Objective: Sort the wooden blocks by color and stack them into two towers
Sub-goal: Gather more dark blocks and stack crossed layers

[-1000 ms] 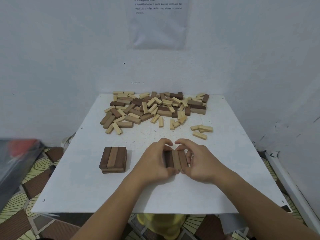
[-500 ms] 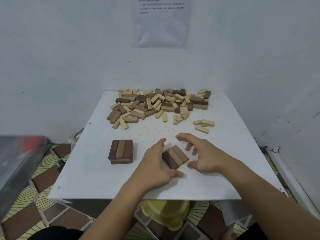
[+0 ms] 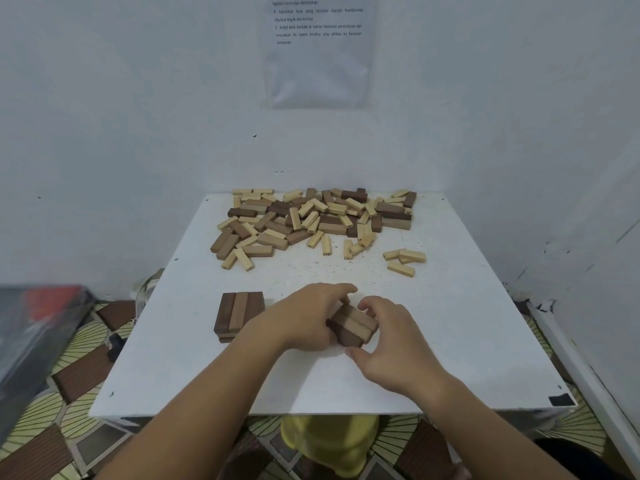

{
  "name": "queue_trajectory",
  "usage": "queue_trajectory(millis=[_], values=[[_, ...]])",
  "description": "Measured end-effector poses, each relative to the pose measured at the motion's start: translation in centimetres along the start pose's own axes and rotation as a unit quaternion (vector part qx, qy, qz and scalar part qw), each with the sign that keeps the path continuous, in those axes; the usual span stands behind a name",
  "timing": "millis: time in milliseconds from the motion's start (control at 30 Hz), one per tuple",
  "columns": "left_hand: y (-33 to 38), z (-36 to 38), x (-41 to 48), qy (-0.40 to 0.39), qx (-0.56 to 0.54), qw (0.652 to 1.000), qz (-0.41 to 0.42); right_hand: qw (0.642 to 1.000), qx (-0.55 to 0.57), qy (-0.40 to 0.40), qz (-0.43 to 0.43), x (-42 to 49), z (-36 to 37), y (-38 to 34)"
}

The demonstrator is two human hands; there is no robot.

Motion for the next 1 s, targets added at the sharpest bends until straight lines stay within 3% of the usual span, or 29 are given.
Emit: queue_trajectory(millis=[200,433,567,733,833,1000], values=[[-0.9,2.5,-3.5,0.123,-0.061,0.99,-0.038,0.989,0.034,-0.136,-0.033,1.3,-0.8,1.4],[-1.4,3.7,-4.9,0.191,-0.161,0.967,-0.053,0.99,0.047,-0.132,-0.036,0.9,-0.4,1.8],[-1.1,4.2,-6.3,0.241,-0.218,0.944,-0.062,0.984,0.167,-0.062,-0.014,-0.1,-0.5,2.1],[0.8,4.5,-5.1,0.31,-0.383,0.866,-0.089,0.881,0.456,0.065,0.109,1.0,0.6,1.7],[1.3,4.4,-3.1,0.32,-0.43,0.838,-0.1,0.855,0.493,0.086,0.136,2.1,1.6,1.0],[1.3,4.4,-1.8,0.303,-0.446,0.835,-0.106,0.85,0.499,0.089,0.143,1.8,2.9,-0.5]])
Point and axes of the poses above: each hand's wrist, its own x-axis towards the middle knuckle, its own z-axis out of the palm, y = z × x, the point moved 6 cm from there along x, towards the middle knuckle, and after that the axes turned 6 degrees about -x, right-handed, at the moved point
